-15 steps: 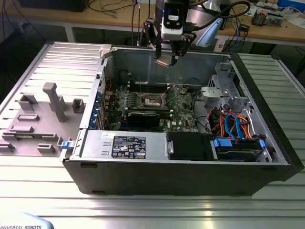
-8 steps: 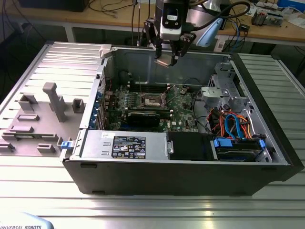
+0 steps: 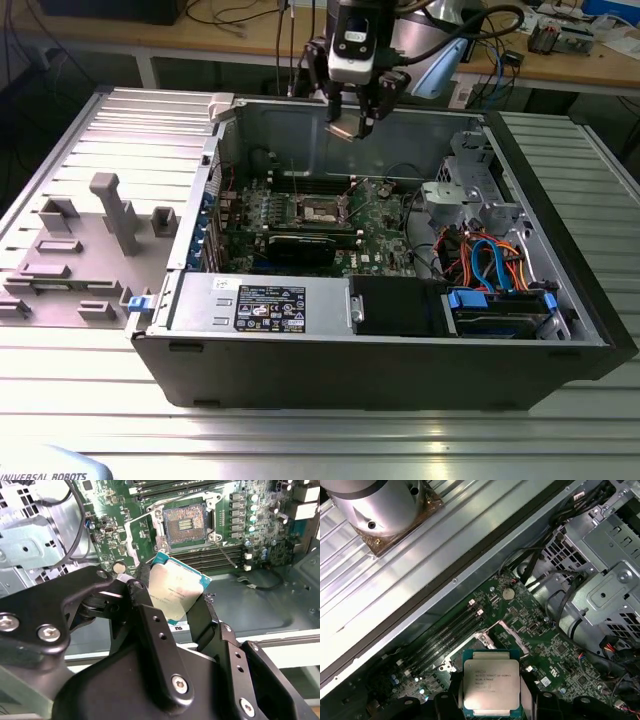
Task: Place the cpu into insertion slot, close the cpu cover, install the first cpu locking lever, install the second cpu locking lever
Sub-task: 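Place the cpu into insertion slot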
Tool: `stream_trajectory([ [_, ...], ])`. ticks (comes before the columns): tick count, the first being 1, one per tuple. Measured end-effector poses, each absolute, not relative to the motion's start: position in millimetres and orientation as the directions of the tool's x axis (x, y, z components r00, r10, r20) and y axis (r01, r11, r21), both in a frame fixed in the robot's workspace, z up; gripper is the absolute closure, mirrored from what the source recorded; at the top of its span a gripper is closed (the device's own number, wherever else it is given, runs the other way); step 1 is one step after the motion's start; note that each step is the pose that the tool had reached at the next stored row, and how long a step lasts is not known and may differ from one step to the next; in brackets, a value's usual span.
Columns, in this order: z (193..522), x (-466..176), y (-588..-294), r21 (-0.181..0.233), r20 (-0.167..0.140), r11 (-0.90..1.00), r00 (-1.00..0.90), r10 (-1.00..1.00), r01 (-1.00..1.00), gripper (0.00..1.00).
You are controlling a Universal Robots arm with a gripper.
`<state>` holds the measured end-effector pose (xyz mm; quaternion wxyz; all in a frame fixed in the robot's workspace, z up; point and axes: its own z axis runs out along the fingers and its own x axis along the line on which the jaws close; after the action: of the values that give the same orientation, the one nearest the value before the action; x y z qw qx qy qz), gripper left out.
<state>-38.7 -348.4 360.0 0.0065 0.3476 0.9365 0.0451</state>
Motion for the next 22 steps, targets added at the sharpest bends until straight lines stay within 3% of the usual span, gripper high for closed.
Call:
stream_trajectory([
  [22, 360.0, -38.7, -348.4, 0.089, 0.019, 0.601, -0.604, 0.796, 0.794, 0.46],
])
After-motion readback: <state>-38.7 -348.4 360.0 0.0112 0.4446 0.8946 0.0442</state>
